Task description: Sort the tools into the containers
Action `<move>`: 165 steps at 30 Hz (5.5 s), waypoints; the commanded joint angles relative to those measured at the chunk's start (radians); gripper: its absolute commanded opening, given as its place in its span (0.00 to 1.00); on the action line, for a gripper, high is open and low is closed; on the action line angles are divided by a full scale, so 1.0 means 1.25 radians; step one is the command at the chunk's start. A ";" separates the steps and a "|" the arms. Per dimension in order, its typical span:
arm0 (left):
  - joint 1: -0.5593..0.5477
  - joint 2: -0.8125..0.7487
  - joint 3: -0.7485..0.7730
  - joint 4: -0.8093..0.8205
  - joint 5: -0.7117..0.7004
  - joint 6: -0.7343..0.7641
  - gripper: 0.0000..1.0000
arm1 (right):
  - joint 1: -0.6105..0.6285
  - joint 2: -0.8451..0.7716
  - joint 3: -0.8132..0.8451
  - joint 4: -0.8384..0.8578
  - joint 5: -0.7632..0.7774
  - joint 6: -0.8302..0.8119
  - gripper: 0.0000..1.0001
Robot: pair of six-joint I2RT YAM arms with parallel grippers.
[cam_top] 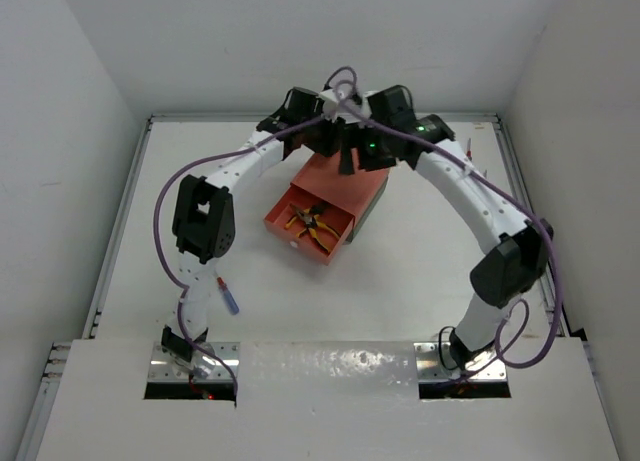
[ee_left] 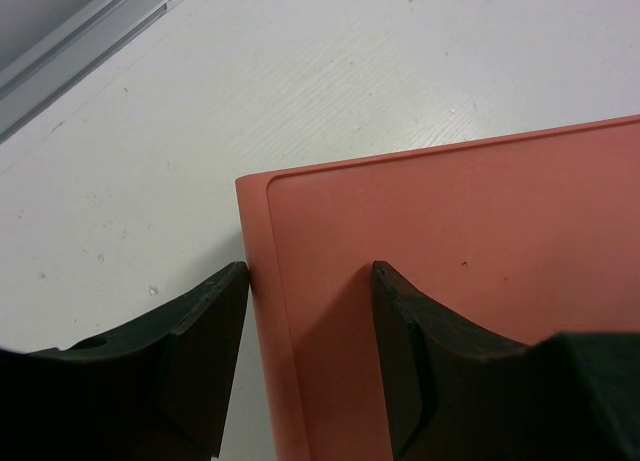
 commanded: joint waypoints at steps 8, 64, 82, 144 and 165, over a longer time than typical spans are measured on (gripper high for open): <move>-0.015 0.079 -0.038 -0.154 -0.033 0.034 0.49 | -0.125 -0.018 -0.139 0.197 0.175 0.161 0.72; -0.041 -0.775 -0.872 -0.205 0.222 0.893 0.17 | -0.127 0.007 -0.513 0.479 0.225 0.582 0.22; -0.041 -0.511 -0.707 0.135 0.126 0.662 0.33 | -0.130 0.036 -0.515 0.501 0.147 0.520 0.21; -0.076 -0.326 -0.854 0.601 -0.151 -0.054 0.61 | -0.245 0.288 -0.114 0.585 -0.315 0.004 0.72; -0.075 -0.299 -0.843 0.660 -0.144 -0.046 0.24 | -0.245 0.255 -0.171 0.586 -0.319 -0.019 0.63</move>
